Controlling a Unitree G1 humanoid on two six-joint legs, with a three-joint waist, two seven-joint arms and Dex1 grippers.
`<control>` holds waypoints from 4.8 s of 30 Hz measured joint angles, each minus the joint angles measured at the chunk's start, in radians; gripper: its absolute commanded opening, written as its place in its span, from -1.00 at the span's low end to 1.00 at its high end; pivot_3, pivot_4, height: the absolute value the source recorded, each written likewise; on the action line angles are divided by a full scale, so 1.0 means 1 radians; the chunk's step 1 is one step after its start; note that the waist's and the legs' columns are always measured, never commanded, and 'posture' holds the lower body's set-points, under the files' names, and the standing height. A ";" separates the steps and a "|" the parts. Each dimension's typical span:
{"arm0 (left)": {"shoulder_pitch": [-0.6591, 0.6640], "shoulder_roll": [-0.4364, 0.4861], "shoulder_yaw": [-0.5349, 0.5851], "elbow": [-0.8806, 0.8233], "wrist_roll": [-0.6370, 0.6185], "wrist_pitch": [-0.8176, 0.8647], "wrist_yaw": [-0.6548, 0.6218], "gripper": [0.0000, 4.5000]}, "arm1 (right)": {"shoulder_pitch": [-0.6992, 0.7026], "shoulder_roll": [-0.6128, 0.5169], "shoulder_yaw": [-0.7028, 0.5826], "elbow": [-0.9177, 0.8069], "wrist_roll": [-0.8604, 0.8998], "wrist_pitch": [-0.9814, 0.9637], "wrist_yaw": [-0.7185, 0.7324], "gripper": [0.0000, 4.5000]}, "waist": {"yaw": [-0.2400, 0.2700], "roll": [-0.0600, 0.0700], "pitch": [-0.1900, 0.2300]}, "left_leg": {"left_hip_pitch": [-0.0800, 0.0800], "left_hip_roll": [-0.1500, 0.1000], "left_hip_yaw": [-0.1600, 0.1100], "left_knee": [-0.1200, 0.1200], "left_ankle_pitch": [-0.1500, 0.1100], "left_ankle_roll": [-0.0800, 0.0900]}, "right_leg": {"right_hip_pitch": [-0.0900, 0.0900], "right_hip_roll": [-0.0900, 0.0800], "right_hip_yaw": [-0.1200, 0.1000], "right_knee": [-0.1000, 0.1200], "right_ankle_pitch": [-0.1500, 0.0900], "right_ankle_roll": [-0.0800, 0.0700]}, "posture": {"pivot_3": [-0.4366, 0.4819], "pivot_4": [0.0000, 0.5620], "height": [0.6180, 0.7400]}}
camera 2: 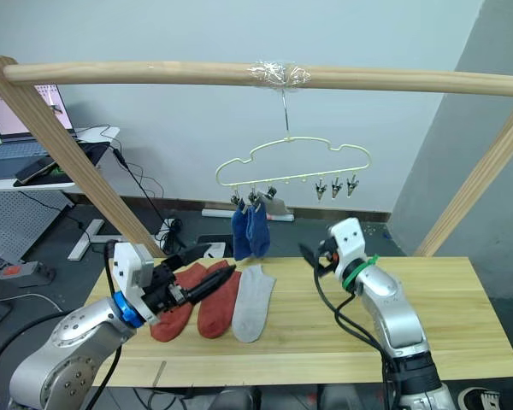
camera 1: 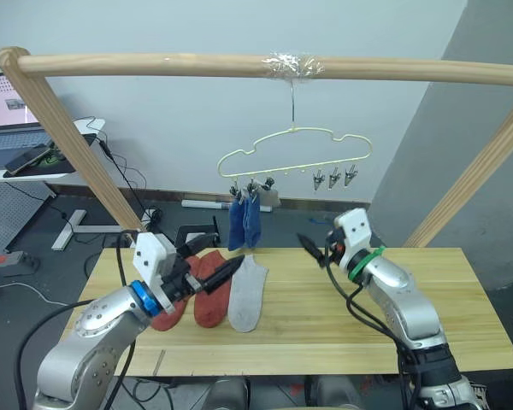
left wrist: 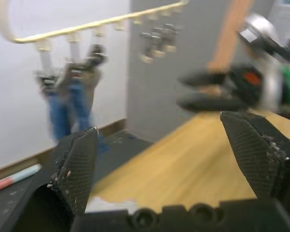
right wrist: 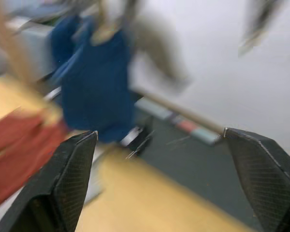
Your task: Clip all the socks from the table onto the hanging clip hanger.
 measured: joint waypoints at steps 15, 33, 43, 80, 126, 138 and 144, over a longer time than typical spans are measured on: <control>-0.069 -0.039 -0.024 0.002 0.068 -0.091 -0.030 1.00 | -0.142 0.083 -0.008 0.141 -0.034 -0.106 -0.124 0.61 | -0.003 0.001 -0.004 | 0.001 0.000 0.002 0.000 0.000 0.000 | 0.000 0.000 0.002 0.000 0.005 -0.001 | 0.13 -0.91 1.00; -0.123 -0.044 -0.024 0.045 0.071 -0.092 -0.047 1.00 | -0.246 0.122 -0.025 0.315 -0.030 -0.171 -0.170 0.35 | -0.003 0.003 -0.026 | 0.004 0.000 0.006 0.000 0.000 0.001 | 0.000 0.003 0.007 0.002 0.006 0.000 | 0.17 -0.94 1.00; -0.124 -0.045 -0.024 0.049 0.079 -0.092 -0.048 1.00 | -0.289 0.155 -0.035 0.363 -0.023 -0.176 -0.165 0.35 | -0.004 0.003 -0.026 | 0.008 0.002 0.012 0.000 0.000 0.001 | 0.000 0.007 0.016 0.004 0.007 0.000 | 0.18 -0.93 1.00; -0.087 -0.045 -0.023 0.031 0.079 -0.092 -0.027 1.00 | -0.334 0.189 -0.079 0.434 0.013 -0.181 -0.167 0.35 | -0.003 0.003 -0.026 | 0.015 0.019 0.019 0.000 0.000 0.001 | 0.001 0.026 0.023 0.004 0.007 -0.011 | 0.19 -0.84 1.00; -0.060 -0.044 -0.021 -0.006 0.073 -0.091 -0.008 1.00 | -0.409 0.238 -0.091 0.566 0.025 -0.174 -0.151 0.09 | -0.003 0.004 -0.025 | 0.014 0.020 0.019 -0.001 0.000 0.001 | 0.000 0.026 0.022 0.002 0.007 -0.011 | 0.23 -0.81 1.00; -0.048 -0.044 -0.021 -0.009 0.061 -0.087 -0.007 1.00 | -0.409 0.235 -0.110 0.566 0.025 -0.174 -0.165 -0.91 | -0.003 0.005 -0.024 | 0.014 0.020 0.019 -0.002 0.000 0.001 | 0.000 0.026 0.022 0.001 0.007 -0.011 | 0.23 -0.80 1.00; -0.047 -0.044 -0.021 -0.009 0.060 -0.087 -0.006 1.00 | -0.409 0.231 -0.107 0.566 0.023 -0.172 -0.164 -0.91 | -0.003 0.006 -0.024 | 0.014 0.020 0.019 -0.002 0.000 0.001 | 0.000 0.026 0.022 0.001 0.007 -0.011 | 0.23 -0.80 1.00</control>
